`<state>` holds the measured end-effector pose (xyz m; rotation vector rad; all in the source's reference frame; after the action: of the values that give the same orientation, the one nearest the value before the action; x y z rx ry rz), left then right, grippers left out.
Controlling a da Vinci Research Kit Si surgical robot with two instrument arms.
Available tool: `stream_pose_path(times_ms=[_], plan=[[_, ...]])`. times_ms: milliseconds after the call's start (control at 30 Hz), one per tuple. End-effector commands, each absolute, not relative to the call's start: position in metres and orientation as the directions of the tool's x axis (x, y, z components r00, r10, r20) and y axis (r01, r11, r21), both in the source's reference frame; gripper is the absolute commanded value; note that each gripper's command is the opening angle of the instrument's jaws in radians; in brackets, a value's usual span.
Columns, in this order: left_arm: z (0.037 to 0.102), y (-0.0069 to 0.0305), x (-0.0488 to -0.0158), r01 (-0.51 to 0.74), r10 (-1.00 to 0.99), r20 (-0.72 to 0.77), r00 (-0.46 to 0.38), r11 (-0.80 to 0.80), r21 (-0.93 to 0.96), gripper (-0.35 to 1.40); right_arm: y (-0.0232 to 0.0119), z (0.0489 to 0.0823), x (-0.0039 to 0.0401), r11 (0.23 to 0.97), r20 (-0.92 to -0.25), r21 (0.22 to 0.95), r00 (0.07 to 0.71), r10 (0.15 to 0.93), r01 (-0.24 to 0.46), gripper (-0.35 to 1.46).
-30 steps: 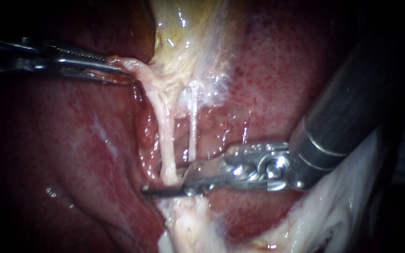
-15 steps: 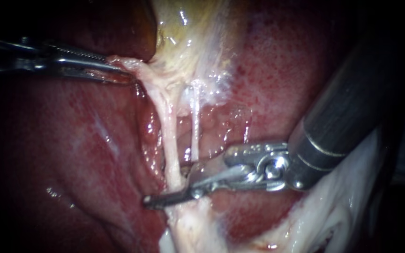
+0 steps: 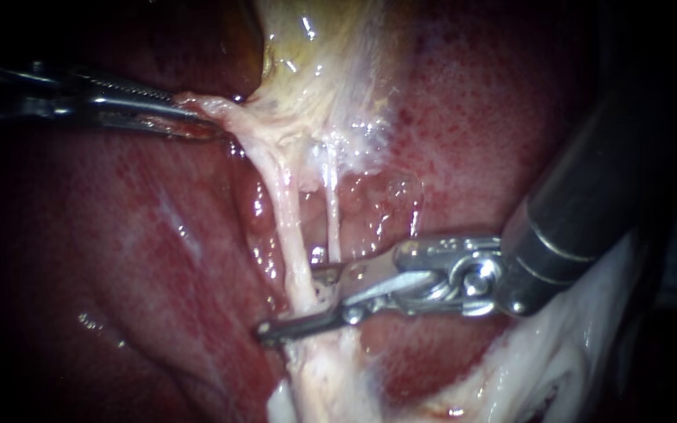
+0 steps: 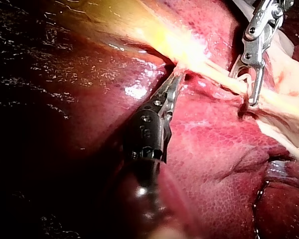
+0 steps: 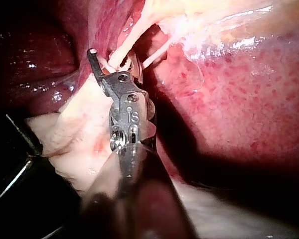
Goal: Clipping first clip left tube
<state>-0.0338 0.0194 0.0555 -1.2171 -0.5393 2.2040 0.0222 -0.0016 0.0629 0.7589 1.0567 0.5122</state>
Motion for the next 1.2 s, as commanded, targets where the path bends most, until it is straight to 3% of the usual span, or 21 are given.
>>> stream_pose_path(times_ms=[33,300,733,1200], plan=[[0.0555,0.0194,-0.0337,-0.277,0.642,-0.634,-0.432,-0.763,-0.584,-0.35,-0.0016,0.0629,0.0221,0.626,-0.569,0.780,0.407,0.714,-0.007,0.50],[0.0555,0.0194,-0.0336,-0.276,0.642,-0.634,-0.432,-0.763,-0.584,-0.35,-0.0018,0.0629,0.0217,0.511,-0.513,0.852,0.388,0.766,0.118,0.50],[0.0555,0.0194,-0.0336,-0.276,0.642,-0.634,-0.432,-0.763,-0.585,-0.35,-0.0022,0.0631,0.0218,0.396,-0.465,0.882,0.340,0.818,0.254,0.48],[0.0555,0.0194,-0.0337,-0.276,0.642,-0.634,-0.432,-0.763,-0.584,-0.35,-0.0035,0.0637,0.0234,0.383,-0.460,0.883,0.346,0.818,0.271,0.48]])
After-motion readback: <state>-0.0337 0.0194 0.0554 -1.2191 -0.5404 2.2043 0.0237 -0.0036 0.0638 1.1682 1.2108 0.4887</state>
